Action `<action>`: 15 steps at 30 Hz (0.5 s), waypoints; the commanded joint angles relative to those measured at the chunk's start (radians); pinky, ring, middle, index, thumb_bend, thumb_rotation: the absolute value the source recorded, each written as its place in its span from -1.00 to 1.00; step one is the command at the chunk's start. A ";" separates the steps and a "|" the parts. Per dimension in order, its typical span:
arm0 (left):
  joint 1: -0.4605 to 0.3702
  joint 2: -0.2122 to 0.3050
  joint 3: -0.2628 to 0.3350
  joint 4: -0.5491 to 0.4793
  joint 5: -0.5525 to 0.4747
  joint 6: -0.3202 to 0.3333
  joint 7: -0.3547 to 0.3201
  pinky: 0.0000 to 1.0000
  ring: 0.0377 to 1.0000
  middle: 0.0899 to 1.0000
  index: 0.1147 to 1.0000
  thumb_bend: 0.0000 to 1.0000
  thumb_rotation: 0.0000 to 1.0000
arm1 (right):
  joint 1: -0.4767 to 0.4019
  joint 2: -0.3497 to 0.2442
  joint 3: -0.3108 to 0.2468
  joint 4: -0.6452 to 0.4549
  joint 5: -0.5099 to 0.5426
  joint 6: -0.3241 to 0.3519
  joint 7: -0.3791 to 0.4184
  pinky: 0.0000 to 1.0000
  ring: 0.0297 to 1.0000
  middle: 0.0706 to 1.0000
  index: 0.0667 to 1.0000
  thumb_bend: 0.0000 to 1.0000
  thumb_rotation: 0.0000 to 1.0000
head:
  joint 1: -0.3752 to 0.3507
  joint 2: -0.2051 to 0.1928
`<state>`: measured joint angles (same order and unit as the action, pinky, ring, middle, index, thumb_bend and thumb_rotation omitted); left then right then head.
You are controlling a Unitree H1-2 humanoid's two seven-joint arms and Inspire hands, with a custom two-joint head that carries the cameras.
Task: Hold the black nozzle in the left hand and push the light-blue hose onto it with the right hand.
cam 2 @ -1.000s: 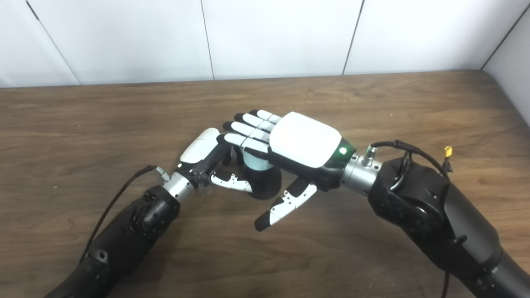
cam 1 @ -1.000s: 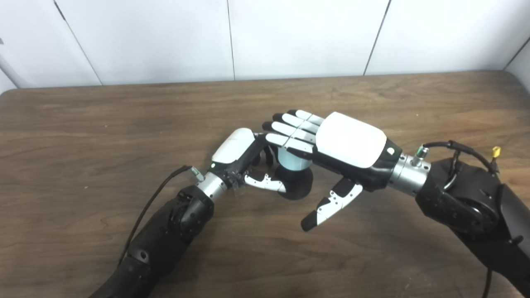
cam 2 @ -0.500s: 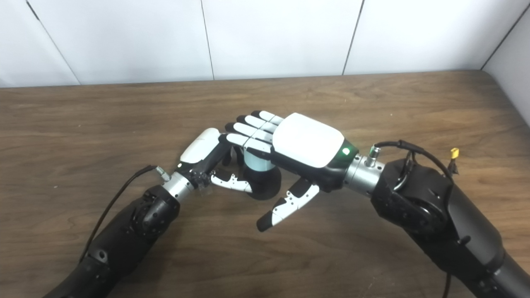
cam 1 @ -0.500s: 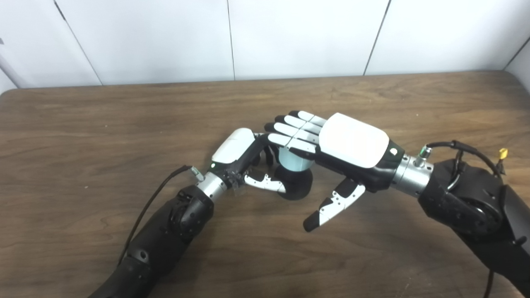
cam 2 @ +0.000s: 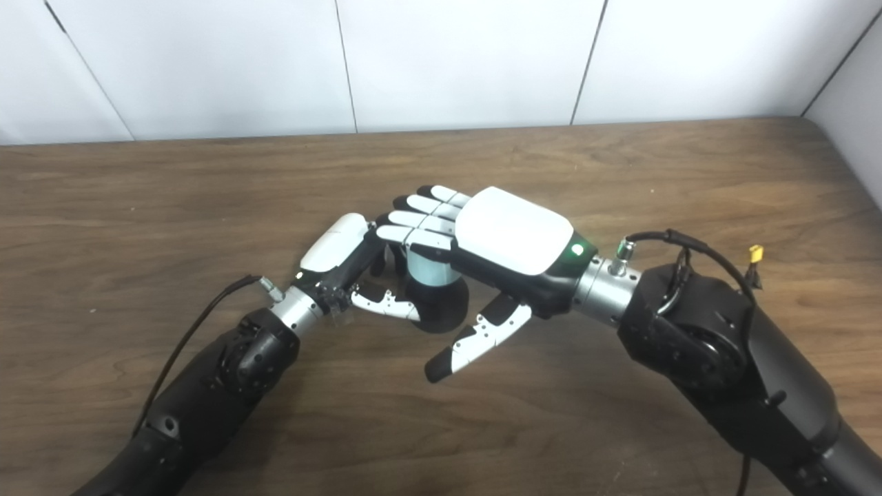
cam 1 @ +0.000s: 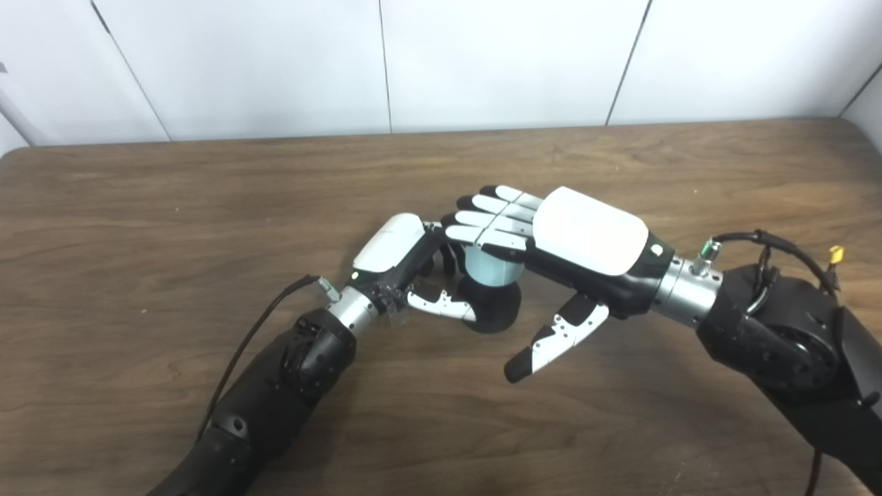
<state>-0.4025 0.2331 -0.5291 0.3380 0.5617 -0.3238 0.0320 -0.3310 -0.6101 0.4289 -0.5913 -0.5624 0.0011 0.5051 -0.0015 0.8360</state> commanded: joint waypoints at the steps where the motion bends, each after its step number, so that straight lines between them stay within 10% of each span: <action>1: 0.070 0.043 -0.050 0.061 0.066 0.066 -0.112 -0.28 -0.19 -0.16 -0.14 0.01 -1.00 | 0.106 -0.042 0.142 0.086 0.035 0.114 0.272 0.77 0.89 0.90 0.84 0.85 0.92 | -0.001 0.000; 15: 0.072 0.043 -0.048 0.046 0.062 0.083 -0.125 -0.28 -0.19 -0.14 -0.15 0.01 -1.00 | 0.071 0.007 0.230 0.122 -0.116 0.046 0.271 0.87 0.97 0.95 0.89 0.86 0.95 | 0.003 0.004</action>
<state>-0.4009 0.2351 -0.5252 0.3370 0.5568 -0.3236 0.0324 -0.3652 -0.5929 0.4857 -0.5941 -0.6782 0.0159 0.5052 0.0015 0.8391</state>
